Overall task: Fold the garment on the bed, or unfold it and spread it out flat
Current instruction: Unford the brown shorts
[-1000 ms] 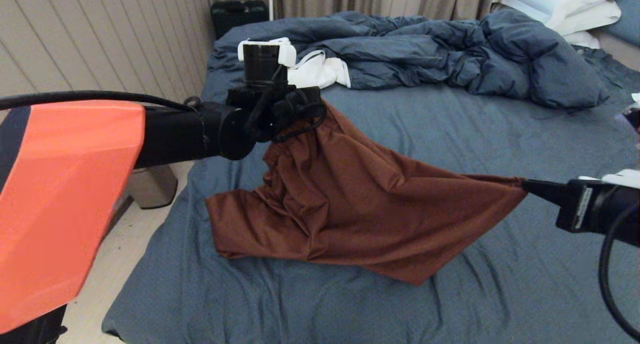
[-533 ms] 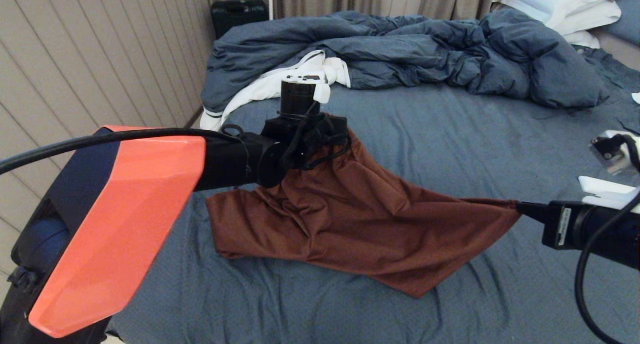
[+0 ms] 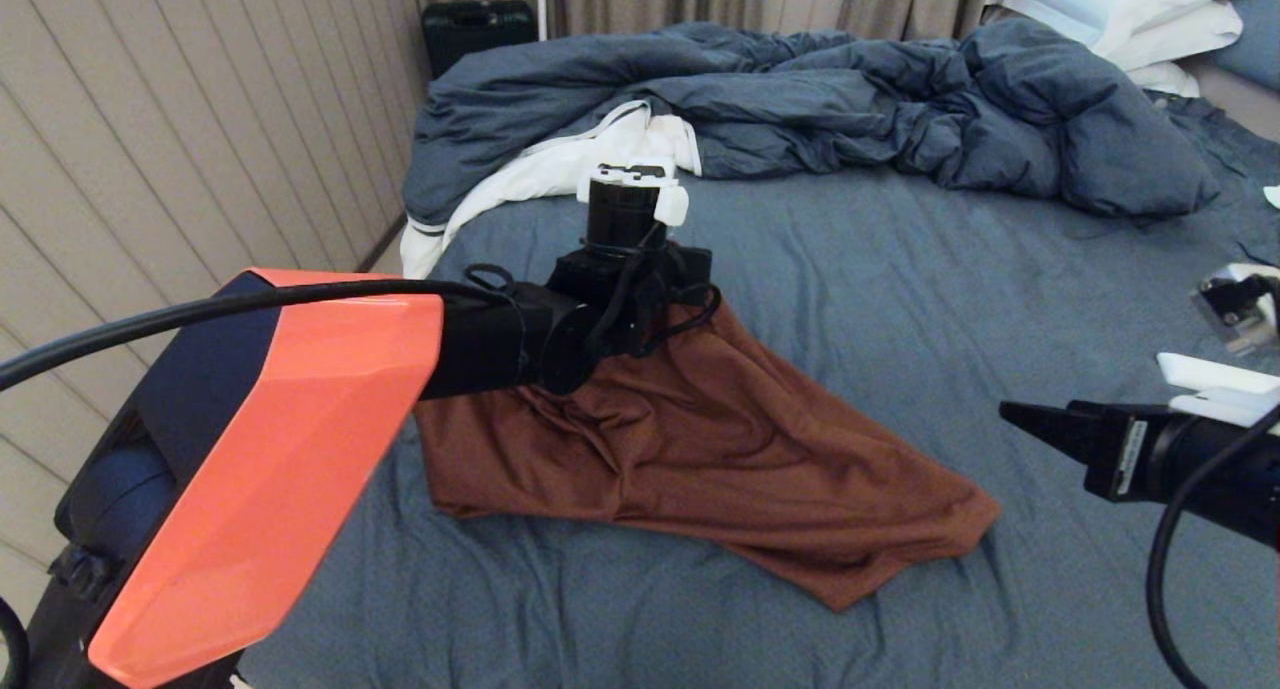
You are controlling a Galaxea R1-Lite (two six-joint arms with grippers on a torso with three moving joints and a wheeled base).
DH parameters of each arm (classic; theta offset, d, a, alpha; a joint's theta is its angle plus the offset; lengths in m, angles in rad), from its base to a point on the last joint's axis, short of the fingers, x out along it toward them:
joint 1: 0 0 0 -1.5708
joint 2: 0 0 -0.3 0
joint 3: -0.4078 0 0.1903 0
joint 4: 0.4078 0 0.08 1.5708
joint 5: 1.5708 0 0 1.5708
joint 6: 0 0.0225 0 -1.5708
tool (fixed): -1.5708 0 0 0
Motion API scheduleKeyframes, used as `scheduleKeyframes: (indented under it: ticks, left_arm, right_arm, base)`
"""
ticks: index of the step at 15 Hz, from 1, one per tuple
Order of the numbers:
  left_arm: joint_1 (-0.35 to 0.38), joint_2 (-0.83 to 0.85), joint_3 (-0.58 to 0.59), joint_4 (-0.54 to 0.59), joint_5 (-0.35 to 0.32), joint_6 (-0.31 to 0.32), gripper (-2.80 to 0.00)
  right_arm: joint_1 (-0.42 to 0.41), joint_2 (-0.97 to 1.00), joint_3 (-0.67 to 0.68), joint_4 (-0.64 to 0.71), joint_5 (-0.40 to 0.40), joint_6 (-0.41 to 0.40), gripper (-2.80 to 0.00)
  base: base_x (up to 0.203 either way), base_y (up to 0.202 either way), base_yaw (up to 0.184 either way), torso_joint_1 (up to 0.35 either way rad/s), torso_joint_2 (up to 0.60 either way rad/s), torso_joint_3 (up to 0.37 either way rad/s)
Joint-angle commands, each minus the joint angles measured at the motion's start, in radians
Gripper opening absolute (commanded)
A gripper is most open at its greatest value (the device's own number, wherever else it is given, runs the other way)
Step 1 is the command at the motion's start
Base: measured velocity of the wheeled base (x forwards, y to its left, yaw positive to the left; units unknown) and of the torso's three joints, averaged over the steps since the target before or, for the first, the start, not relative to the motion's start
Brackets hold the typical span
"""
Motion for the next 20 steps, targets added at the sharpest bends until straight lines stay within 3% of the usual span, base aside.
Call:
scheduleKeyframes:
  ticks: [1,10,15,18,20]
  left_arm:
    - [-0.001,-0.007,0.002,-0.003,0.001,-0.001,0.00]
    - [-0.020,-0.124,0.003,-0.036,0.045,0.004,0.00]
    - [-0.049,-0.015,0.003,-0.031,0.010,0.037,0.00]
    - [-0.099,0.088,0.002,-0.039,-0.007,0.101,0.00]
    - [-0.104,0.102,0.001,-0.045,-0.005,0.109,0.00]
  right_arm:
    - [0.005,-0.027,0.004,-0.001,0.001,0.000,0.00]
    - [0.010,-0.051,0.019,-0.001,0.013,-0.013,0.00]
    - [0.010,-0.067,0.024,0.000,0.021,-0.013,0.00]
    - [0.010,-0.069,0.046,-0.001,0.029,-0.015,0.00]
    - [0.010,-0.068,0.047,-0.002,0.045,-0.015,0.00]
  base:
    - [0.000,0.000,0.000,0.000,0.00,0.000]
    - [0.000,0.000,0.000,0.000,0.00,0.000]
    - [0.000,0.000,0.000,0.000,0.00,0.000]
    - [0.000,0.000,0.000,0.000,0.00,0.000]
    - [0.000,0.000,0.000,0.000,0.00,0.000]
